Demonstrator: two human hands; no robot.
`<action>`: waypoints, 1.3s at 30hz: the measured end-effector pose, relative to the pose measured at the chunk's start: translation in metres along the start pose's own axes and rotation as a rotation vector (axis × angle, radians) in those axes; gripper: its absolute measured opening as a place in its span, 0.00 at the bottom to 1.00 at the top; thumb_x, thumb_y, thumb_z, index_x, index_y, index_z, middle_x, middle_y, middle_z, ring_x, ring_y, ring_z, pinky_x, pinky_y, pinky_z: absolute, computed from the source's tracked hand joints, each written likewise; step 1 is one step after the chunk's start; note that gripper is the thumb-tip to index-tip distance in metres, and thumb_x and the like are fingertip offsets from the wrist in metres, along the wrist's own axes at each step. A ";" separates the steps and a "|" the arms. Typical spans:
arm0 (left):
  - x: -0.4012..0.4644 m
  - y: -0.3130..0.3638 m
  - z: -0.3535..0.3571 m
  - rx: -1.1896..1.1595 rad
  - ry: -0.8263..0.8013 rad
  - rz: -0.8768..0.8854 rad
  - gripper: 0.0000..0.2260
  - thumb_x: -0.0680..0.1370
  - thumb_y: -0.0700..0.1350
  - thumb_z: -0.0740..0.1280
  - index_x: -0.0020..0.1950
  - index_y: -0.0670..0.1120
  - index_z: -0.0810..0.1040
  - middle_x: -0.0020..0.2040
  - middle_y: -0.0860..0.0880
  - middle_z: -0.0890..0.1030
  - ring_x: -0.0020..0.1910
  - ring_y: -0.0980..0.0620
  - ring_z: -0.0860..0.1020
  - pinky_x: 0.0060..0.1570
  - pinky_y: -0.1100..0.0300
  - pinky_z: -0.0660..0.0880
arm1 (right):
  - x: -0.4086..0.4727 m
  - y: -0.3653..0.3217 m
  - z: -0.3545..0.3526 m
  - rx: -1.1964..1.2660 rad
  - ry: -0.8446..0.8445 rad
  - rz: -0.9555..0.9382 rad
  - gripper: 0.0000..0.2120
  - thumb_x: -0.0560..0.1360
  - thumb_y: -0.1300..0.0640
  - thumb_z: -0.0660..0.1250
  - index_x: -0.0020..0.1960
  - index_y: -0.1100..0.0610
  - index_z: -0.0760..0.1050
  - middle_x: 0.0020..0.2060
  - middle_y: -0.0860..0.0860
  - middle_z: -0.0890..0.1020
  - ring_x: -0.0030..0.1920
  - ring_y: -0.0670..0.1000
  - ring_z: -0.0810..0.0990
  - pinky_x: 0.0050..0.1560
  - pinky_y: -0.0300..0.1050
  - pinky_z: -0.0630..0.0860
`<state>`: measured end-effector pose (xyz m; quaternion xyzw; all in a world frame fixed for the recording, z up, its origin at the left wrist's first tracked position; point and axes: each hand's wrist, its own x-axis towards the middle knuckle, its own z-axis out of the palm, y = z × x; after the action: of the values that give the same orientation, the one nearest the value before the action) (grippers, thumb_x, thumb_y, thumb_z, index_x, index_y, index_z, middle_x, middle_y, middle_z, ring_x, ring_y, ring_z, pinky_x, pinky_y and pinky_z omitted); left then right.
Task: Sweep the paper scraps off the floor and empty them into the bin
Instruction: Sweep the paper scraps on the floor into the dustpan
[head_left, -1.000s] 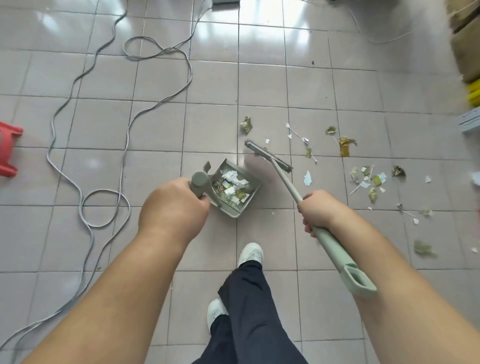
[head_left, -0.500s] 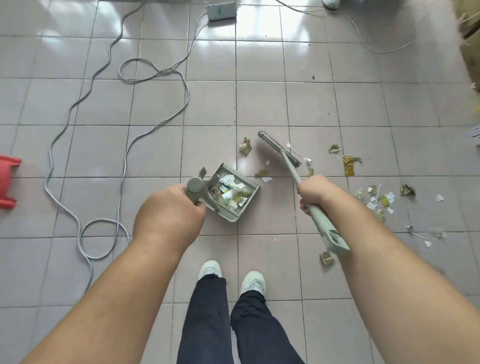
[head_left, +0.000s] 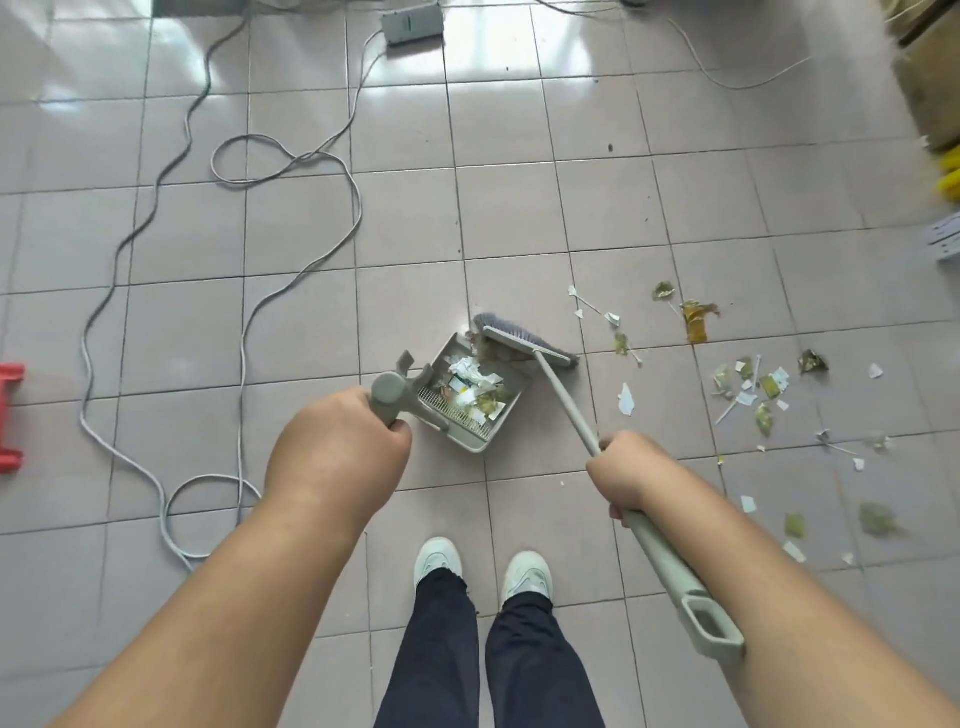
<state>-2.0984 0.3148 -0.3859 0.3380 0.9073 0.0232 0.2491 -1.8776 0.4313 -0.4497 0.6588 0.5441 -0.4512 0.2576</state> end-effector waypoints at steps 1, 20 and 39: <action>0.001 0.000 0.000 -0.006 -0.011 0.005 0.08 0.72 0.49 0.60 0.34 0.49 0.70 0.29 0.50 0.75 0.29 0.51 0.72 0.25 0.62 0.63 | -0.003 0.008 -0.002 0.037 0.020 0.017 0.11 0.74 0.64 0.55 0.53 0.59 0.72 0.32 0.56 0.76 0.21 0.52 0.75 0.23 0.38 0.72; 0.005 -0.005 -0.007 -0.035 -0.039 0.083 0.13 0.74 0.50 0.60 0.30 0.50 0.65 0.28 0.53 0.70 0.34 0.44 0.72 0.30 0.59 0.66 | -0.027 -0.060 0.028 0.164 -0.122 -0.001 0.08 0.77 0.65 0.54 0.52 0.64 0.70 0.27 0.58 0.74 0.22 0.52 0.73 0.27 0.39 0.72; -0.020 -0.053 -0.002 0.015 0.013 0.016 0.10 0.72 0.50 0.61 0.32 0.49 0.66 0.29 0.52 0.72 0.31 0.47 0.71 0.26 0.59 0.63 | 0.017 -0.069 0.039 0.027 -0.009 -0.018 0.16 0.76 0.65 0.53 0.63 0.67 0.68 0.26 0.60 0.76 0.23 0.55 0.75 0.27 0.43 0.73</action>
<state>-2.1184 0.2611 -0.3861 0.3472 0.9063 0.0206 0.2402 -1.9552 0.4266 -0.4720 0.6551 0.5427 -0.4638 0.2473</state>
